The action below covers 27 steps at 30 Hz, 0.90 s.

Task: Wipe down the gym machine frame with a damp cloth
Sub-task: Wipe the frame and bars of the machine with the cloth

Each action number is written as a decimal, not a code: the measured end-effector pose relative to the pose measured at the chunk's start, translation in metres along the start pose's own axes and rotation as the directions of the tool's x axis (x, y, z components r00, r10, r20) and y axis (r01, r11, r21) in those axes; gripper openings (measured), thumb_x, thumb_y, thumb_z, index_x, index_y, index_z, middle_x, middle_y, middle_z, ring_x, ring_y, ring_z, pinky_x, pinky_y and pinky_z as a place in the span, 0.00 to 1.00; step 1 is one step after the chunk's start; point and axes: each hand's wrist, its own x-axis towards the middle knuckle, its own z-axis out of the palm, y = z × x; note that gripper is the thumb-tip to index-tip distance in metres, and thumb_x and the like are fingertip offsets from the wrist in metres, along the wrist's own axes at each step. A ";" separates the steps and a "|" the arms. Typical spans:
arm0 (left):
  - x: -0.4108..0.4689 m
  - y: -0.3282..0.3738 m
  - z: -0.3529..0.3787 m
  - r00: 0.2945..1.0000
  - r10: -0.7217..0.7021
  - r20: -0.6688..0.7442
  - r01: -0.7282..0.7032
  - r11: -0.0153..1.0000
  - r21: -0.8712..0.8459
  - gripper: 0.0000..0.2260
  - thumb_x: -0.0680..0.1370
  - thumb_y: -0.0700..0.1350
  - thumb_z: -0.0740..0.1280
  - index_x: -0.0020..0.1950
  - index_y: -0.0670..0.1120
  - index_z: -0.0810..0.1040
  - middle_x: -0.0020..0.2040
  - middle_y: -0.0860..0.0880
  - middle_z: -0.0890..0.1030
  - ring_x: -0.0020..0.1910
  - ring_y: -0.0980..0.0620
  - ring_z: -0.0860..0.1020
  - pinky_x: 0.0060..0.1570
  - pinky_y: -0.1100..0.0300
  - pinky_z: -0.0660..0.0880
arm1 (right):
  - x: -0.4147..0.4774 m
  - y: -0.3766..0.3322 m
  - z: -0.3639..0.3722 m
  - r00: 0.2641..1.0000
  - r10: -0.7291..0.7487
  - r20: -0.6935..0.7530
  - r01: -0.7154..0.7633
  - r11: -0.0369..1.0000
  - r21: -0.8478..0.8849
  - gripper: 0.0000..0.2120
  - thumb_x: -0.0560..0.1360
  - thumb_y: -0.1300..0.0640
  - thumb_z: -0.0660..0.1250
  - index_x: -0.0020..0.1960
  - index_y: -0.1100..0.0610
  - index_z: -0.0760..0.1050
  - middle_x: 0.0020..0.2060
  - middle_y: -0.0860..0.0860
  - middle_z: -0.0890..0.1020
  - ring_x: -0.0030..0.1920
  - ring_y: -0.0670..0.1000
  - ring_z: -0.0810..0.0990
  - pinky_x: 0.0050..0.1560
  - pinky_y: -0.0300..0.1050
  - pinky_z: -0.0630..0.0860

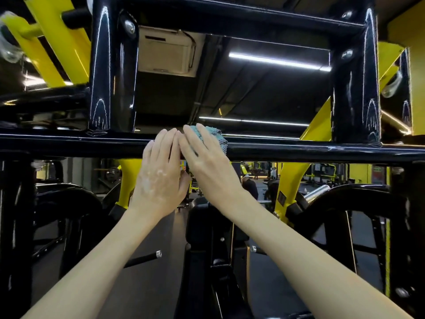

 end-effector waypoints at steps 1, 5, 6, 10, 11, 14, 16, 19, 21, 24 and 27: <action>0.000 0.000 0.001 1.000 0.001 0.004 -0.001 1.000 -0.006 0.33 0.74 0.40 0.68 0.77 0.34 0.61 0.74 0.37 0.66 0.76 0.39 0.61 0.76 0.46 0.56 | 0.000 0.001 0.000 1.000 0.008 -0.023 -0.008 1.000 0.021 0.28 0.74 0.68 0.52 0.74 0.68 0.61 0.71 0.64 0.69 0.72 0.65 0.66 0.71 0.60 0.66; -0.001 0.004 0.006 0.999 -0.047 -0.019 0.047 0.999 -0.018 0.34 0.75 0.43 0.67 0.78 0.35 0.59 0.76 0.37 0.64 0.77 0.40 0.59 0.78 0.49 0.49 | -0.004 0.005 0.001 0.993 0.017 -0.115 -0.010 0.998 0.063 0.27 0.72 0.68 0.64 0.71 0.68 0.67 0.70 0.64 0.71 0.71 0.64 0.68 0.72 0.58 0.65; -0.001 0.005 0.007 0.998 -0.053 -0.025 0.053 0.998 -0.018 0.32 0.77 0.44 0.65 0.78 0.34 0.58 0.76 0.37 0.63 0.77 0.40 0.59 0.78 0.50 0.48 | -0.004 0.004 0.001 0.994 0.027 -0.103 -0.020 0.998 0.066 0.27 0.73 0.65 0.65 0.72 0.65 0.68 0.71 0.64 0.69 0.73 0.65 0.65 0.72 0.59 0.61; -0.001 0.006 0.006 0.997 -0.055 -0.046 0.054 0.998 -0.025 0.28 0.81 0.48 0.55 0.78 0.34 0.58 0.77 0.36 0.62 0.78 0.40 0.58 0.78 0.50 0.48 | -0.002 -0.004 -0.001 0.993 0.112 -0.035 -0.109 0.990 0.084 0.24 0.78 0.54 0.55 0.72 0.60 0.69 0.74 0.62 0.66 0.75 0.65 0.60 0.73 0.63 0.58; -0.001 0.006 0.005 0.997 -0.055 -0.045 0.053 0.998 -0.036 0.29 0.80 0.46 0.58 0.78 0.34 0.58 0.77 0.36 0.62 0.78 0.39 0.58 0.78 0.49 0.49 | -0.003 -0.003 -0.002 0.994 0.111 -0.018 -0.109 0.991 0.074 0.24 0.78 0.54 0.56 0.72 0.60 0.69 0.73 0.62 0.67 0.74 0.65 0.61 0.72 0.62 0.61; 0.001 0.009 0.003 0.998 -0.057 -0.009 0.056 0.998 -0.021 0.33 0.76 0.43 0.66 0.77 0.32 0.58 0.76 0.35 0.62 0.77 0.36 0.58 0.76 0.42 0.54 | -0.006 0.006 -0.002 0.997 0.072 -0.010 -0.072 0.997 0.038 0.25 0.73 0.62 0.66 0.70 0.63 0.71 0.69 0.62 0.71 0.70 0.66 0.67 0.67 0.62 0.67; 0.004 0.018 0.004 0.999 -0.049 0.016 0.049 0.999 -0.010 0.34 0.75 0.42 0.67 0.77 0.33 0.59 0.77 0.35 0.62 0.78 0.35 0.56 0.76 0.40 0.55 | -0.012 0.014 -0.004 0.998 0.058 -0.015 -0.058 0.998 0.038 0.27 0.71 0.65 0.69 0.69 0.64 0.71 0.68 0.63 0.72 0.69 0.67 0.68 0.67 0.62 0.68; 0.011 0.038 0.008 0.998 -0.041 0.043 0.041 0.999 0.001 0.34 0.75 0.43 0.67 0.77 0.33 0.57 0.78 0.36 0.59 0.78 0.36 0.54 0.76 0.42 0.53 | -0.027 0.037 -0.011 0.998 0.067 0.002 -0.067 0.998 0.002 0.26 0.70 0.66 0.67 0.68 0.65 0.72 0.67 0.63 0.73 0.67 0.67 0.69 0.66 0.62 0.69; 0.015 0.055 0.013 0.998 -0.051 0.048 0.050 0.999 0.003 0.34 0.76 0.43 0.65 0.77 0.33 0.57 0.78 0.35 0.58 0.78 0.36 0.54 0.76 0.42 0.52 | -0.041 0.059 -0.018 0.997 0.077 0.010 -0.077 0.996 -0.037 0.25 0.71 0.67 0.61 0.68 0.66 0.72 0.67 0.64 0.72 0.67 0.67 0.69 0.64 0.62 0.70; 0.021 0.081 0.022 0.999 -0.028 0.038 0.028 1.000 -0.003 0.34 0.75 0.42 0.66 0.77 0.33 0.57 0.78 0.35 0.59 0.78 0.37 0.55 0.76 0.43 0.52 | -0.063 0.094 -0.027 0.996 0.084 -0.006 -0.084 0.994 -0.072 0.25 0.71 0.67 0.54 0.67 0.67 0.72 0.66 0.64 0.73 0.66 0.67 0.70 0.63 0.62 0.72; 0.028 0.109 0.030 0.999 -0.011 0.031 0.012 1.000 -0.025 0.34 0.75 0.41 0.66 0.77 0.33 0.57 0.78 0.35 0.59 0.78 0.38 0.56 0.76 0.44 0.53 | -0.084 0.130 -0.035 0.995 0.102 -0.009 -0.102 0.984 -0.148 0.26 0.70 0.67 0.55 0.67 0.67 0.71 0.65 0.64 0.73 0.65 0.67 0.70 0.61 0.62 0.73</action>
